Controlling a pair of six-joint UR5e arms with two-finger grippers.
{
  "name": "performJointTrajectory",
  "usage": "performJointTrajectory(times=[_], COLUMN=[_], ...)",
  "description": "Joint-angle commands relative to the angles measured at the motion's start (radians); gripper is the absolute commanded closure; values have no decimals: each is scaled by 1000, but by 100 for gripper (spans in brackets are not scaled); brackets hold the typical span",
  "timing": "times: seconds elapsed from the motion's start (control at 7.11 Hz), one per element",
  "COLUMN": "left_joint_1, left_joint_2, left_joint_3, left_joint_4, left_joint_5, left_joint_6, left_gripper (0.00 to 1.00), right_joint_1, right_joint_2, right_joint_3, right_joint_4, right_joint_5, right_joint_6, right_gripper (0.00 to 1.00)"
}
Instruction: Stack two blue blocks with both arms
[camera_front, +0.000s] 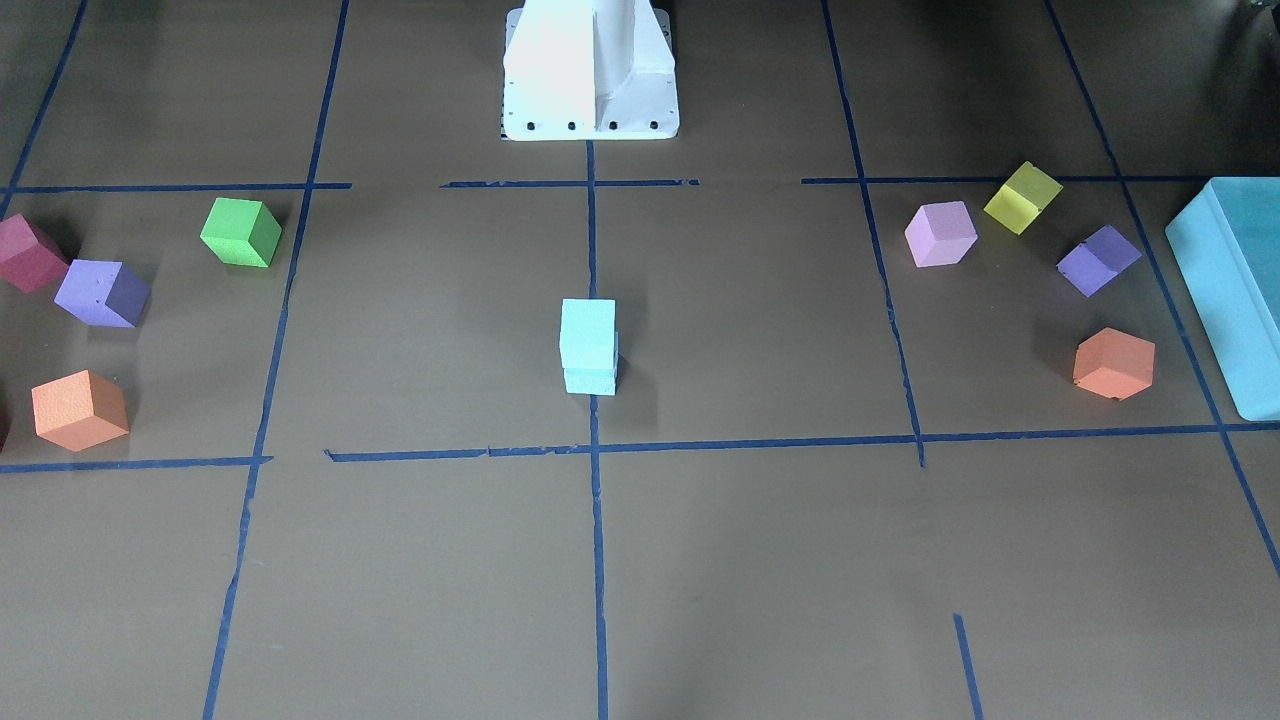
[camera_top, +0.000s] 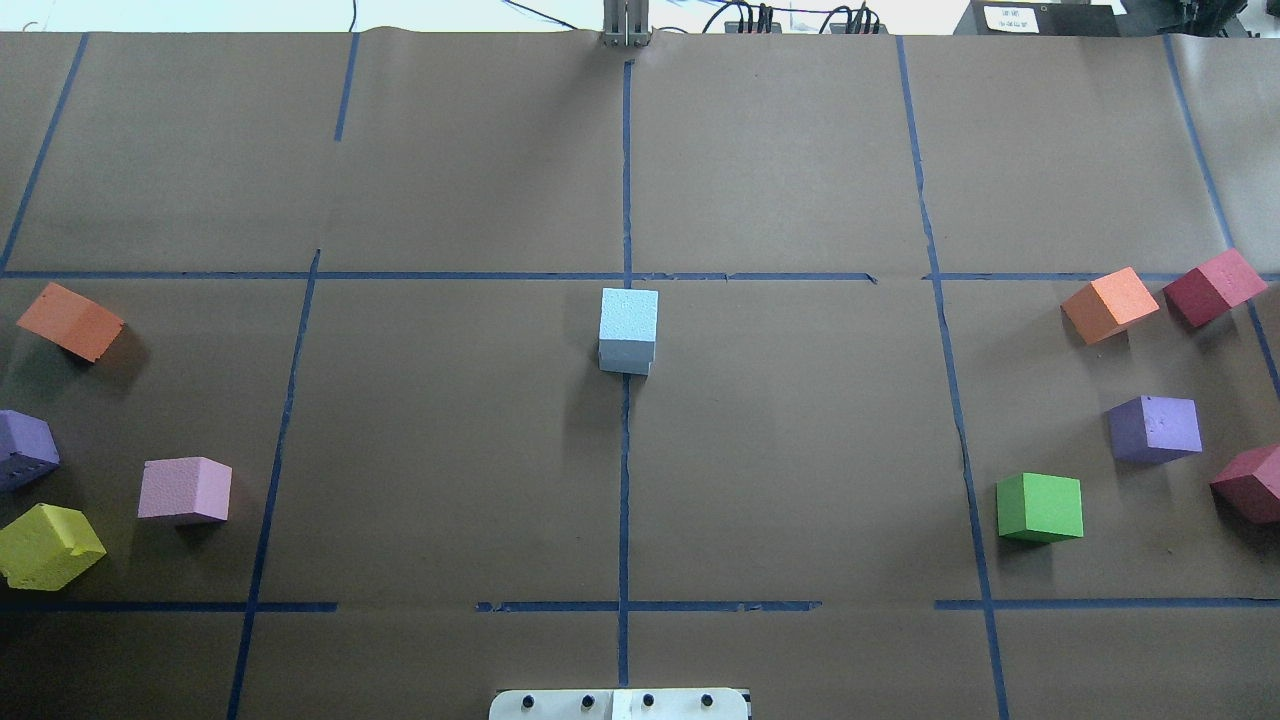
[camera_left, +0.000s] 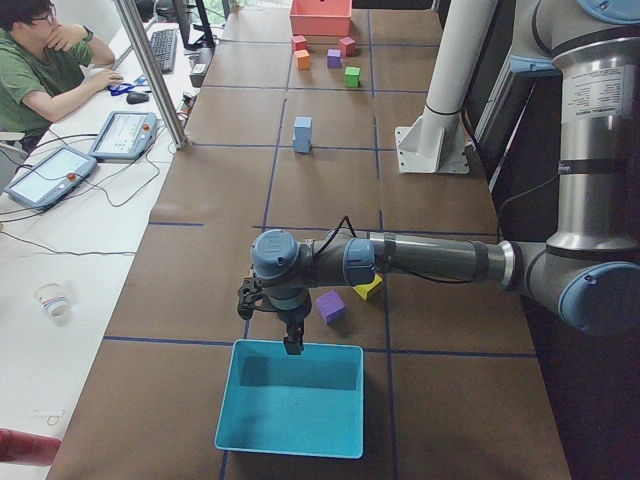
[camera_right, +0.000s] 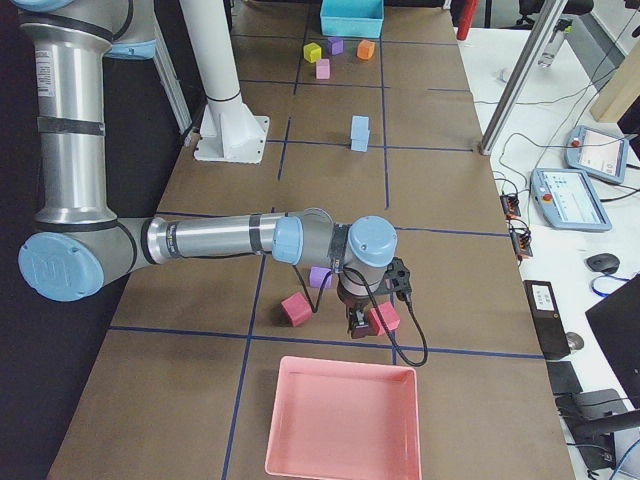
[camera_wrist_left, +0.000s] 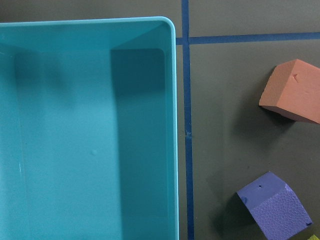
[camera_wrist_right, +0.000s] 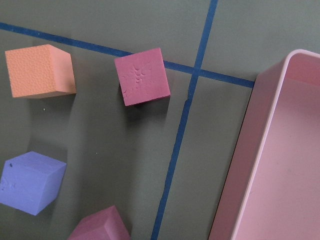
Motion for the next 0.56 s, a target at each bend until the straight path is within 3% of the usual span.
performJointTrajectory(times=[0.0, 0.42], left_joint_1=[1, 1], left_joint_2=[0, 0], left_joint_3=[2, -4], left_joint_4=[0, -1], left_joint_5=[0, 0], left_joint_6=[0, 2], left_gripper=[0, 0], right_joint_1=[0, -13], right_joint_2=[0, 0], right_joint_3=[-2, -3], right_joint_4=[0, 0], right_joint_5=[2, 2], right_joint_6=[0, 0], right_gripper=[0, 0])
